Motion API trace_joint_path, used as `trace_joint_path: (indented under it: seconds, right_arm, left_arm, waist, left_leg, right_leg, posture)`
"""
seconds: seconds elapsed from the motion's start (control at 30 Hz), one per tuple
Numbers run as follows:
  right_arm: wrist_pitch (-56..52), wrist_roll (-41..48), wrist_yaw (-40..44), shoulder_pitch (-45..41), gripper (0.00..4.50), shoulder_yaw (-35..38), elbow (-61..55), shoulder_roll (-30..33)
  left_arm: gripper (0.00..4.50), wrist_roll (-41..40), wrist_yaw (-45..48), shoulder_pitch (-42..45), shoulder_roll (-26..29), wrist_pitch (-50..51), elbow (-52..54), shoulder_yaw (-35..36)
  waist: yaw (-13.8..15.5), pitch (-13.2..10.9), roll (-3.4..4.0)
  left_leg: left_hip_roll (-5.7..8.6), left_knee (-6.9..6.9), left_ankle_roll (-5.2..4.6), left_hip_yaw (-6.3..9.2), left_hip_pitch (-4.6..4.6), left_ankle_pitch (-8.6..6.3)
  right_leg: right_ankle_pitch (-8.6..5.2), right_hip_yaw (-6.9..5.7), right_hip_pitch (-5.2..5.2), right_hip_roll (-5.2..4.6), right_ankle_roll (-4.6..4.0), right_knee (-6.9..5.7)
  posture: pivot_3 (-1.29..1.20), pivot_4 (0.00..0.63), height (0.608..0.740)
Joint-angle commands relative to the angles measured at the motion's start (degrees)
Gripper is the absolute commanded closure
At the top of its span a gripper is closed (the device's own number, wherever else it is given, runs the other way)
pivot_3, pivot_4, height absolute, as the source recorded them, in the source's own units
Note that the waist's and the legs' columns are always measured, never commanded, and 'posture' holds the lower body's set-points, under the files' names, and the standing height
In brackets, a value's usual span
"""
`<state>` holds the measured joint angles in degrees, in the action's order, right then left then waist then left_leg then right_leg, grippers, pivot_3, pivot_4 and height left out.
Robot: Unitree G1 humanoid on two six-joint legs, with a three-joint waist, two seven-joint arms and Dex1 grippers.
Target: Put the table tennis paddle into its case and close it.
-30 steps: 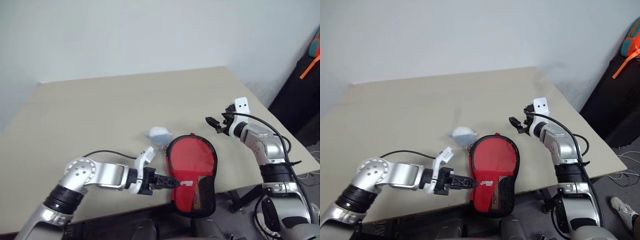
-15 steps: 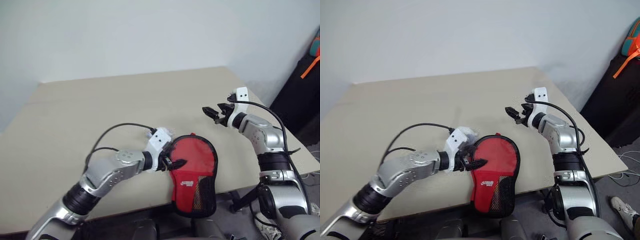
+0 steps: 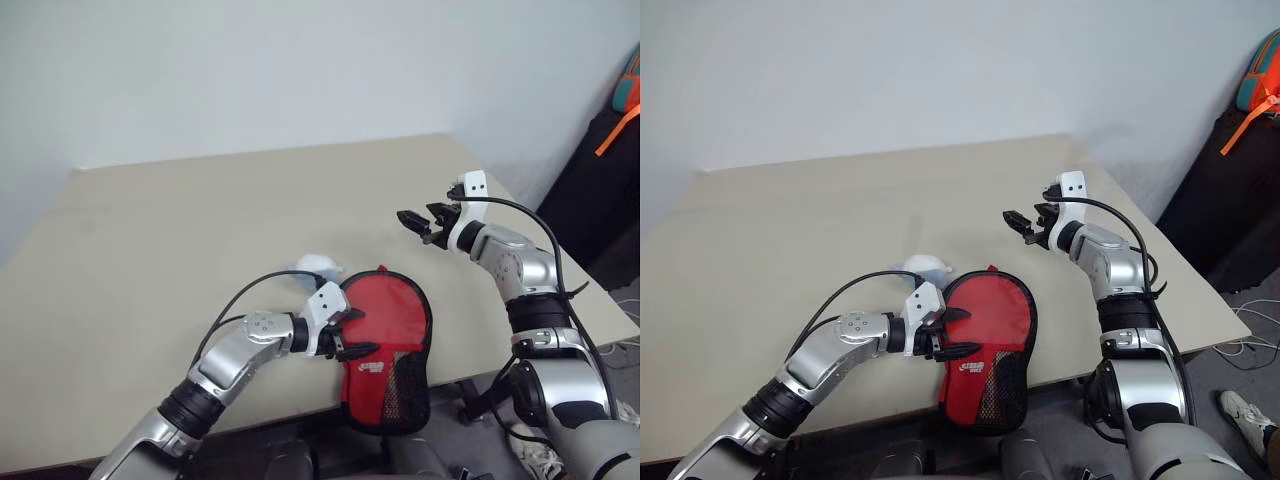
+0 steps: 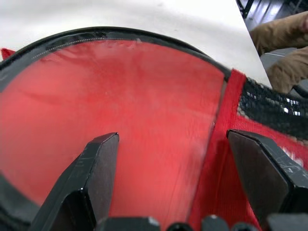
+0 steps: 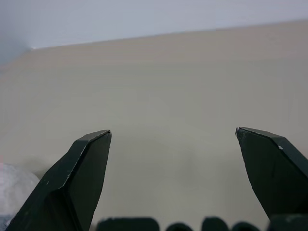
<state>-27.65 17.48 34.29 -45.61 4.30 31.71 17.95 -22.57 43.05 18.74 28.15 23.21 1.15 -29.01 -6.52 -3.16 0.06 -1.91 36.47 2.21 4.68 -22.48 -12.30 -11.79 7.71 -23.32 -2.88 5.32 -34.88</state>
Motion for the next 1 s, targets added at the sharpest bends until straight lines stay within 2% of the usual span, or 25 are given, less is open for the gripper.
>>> trace_joint_path:
  seconds: [0.03, 0.13, 0.3, 0.53, 0.73, 1.0]
  right_arm:
    - [2.13, -0.77, 1.58, -4.20, 0.00, -0.91, 2.06, -1.44]
    - [2.11, -1.00, 4.46, -6.27, 0.00, -2.31, 4.06, -2.62]
    - [-1.88, 0.36, 14.88, -9.30, 0.00, -5.50, 6.11, -4.10]
    - [-0.55, -2.84, 25.45, -13.52, 0.00, -10.66, 14.88, -7.22]
    - [0.95, -8.11, 23.23, -18.53, 0.00, -12.83, 27.66, -11.09]
    - [2.77, -11.94, 21.40, -21.36, 0.00, -11.97, 36.26, -14.20]
  left_arm:
    - [0.73, 6.00, 1.26, -1.04, -0.21, 1.45, -3.60, -2.77]
    - [0.73, 8.31, 1.60, -1.16, -1.22, 0.96, -3.85, -2.23]
    - [0.73, 10.44, 1.58, -1.43, -2.45, 3.09, -4.24, -1.49]
    - [0.73, 12.03, 1.82, -1.61, -4.21, 3.08, -5.11, -0.26]
    - [0.73, 12.90, 1.64, -1.95, -4.83, 3.43, -5.30, 0.62]
    - [0.73, 13.23, 1.33, -2.53, -5.70, 4.55, -5.39, 1.90]
  waist:
    - [0.02, 0.05, 0.06]
    - [0.02, 0.12, 0.16]
    - [0.03, 0.32, 0.22]
    - [0.05, 0.59, 0.19]
    - [0.01, 0.63, 0.20]
    - [-0.04, 0.66, 0.20]
  left_leg:
    - [0.00, 0.04, -0.01, 0.02, 0.00, 0.01]
    - [0.01, 0.08, -0.02, 0.05, -0.01, 0.01]
    - [0.03, 0.09, -0.02, 0.12, -0.01, 0.01]
    - [0.10, 0.15, -0.02, 0.26, 0.08, 0.01]
    - [0.15, 0.17, -0.02, 0.34, 0.15, 0.01]
    - [0.17, 0.18, -0.01, 0.39, 0.19, 0.01]
  right_leg:
    - [0.00, 0.00, 0.02, 0.00, 0.00, -0.01]
    - [0.00, 0.00, 0.09, 0.01, 0.01, -0.01]
    - [0.00, -0.01, 0.13, 0.01, 0.01, -0.02]
    - [0.00, -0.04, 0.31, 0.03, 0.02, -0.07]
    - [0.00, -0.04, 0.37, 0.03, 0.02, -0.12]
    - [0.00, -0.06, 0.42, 0.03, 0.03, -0.16]
  posture:
    - [0.00, 0.000, 0.740]
    - [0.00, 0.000, 0.740]
    - [0.00, 0.000, 0.740]
    - [0.00, 0.000, 0.740]
    - [0.00, 0.000, 0.740]
    - [0.00, 0.000, 0.740]
